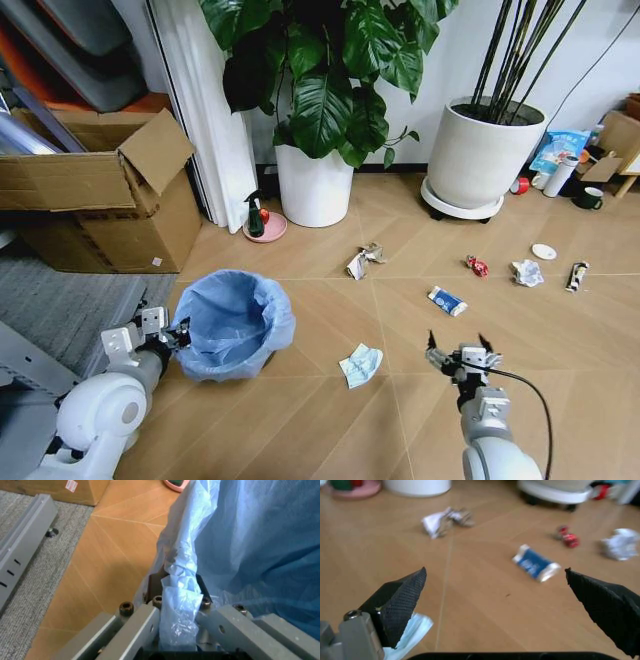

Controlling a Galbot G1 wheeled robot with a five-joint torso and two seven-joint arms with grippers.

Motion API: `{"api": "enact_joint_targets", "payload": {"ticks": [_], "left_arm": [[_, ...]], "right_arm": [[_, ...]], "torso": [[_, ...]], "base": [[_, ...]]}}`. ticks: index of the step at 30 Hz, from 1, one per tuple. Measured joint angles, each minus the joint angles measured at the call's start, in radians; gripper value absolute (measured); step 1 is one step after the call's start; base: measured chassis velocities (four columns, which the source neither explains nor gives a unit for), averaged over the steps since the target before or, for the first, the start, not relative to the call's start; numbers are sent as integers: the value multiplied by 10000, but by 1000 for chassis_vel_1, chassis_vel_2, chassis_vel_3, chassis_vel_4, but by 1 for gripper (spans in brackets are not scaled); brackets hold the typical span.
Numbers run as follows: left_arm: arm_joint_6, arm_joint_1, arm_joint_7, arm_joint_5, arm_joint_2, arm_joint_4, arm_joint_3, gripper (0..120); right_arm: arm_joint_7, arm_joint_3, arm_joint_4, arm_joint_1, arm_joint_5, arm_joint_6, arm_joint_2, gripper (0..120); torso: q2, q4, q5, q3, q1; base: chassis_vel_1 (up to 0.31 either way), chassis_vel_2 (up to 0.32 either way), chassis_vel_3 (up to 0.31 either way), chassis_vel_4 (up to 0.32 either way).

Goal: Pick up the trash bin and place the garbage on the floor into it.

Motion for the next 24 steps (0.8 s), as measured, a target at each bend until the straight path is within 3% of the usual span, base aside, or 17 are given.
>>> {"api": "enact_joint_targets", "payload": {"ticks": [6,11,24], "left_arm": [[21,157,-36,-44,16,-271,-62,0],[22,440,-256,-61,18,-585,-216,0],[13,824,-513,-62,-153,-906,-367,0]], "right_arm": [[-663,-690,-1386,971,537,-258,-1033,100],[-1138,-2212,-3280,2353,1758,-894,-2086,100],[-1284,-4415,-5806,5025,2766,-1607,-2473,100]], "torso": [[0,1,-2,0,0],[0,-1,0,1,0],[0,1,-4,1,1]], "base": [[0,0,0,0],[0,0,0,0],[0,0,0,0]]}}
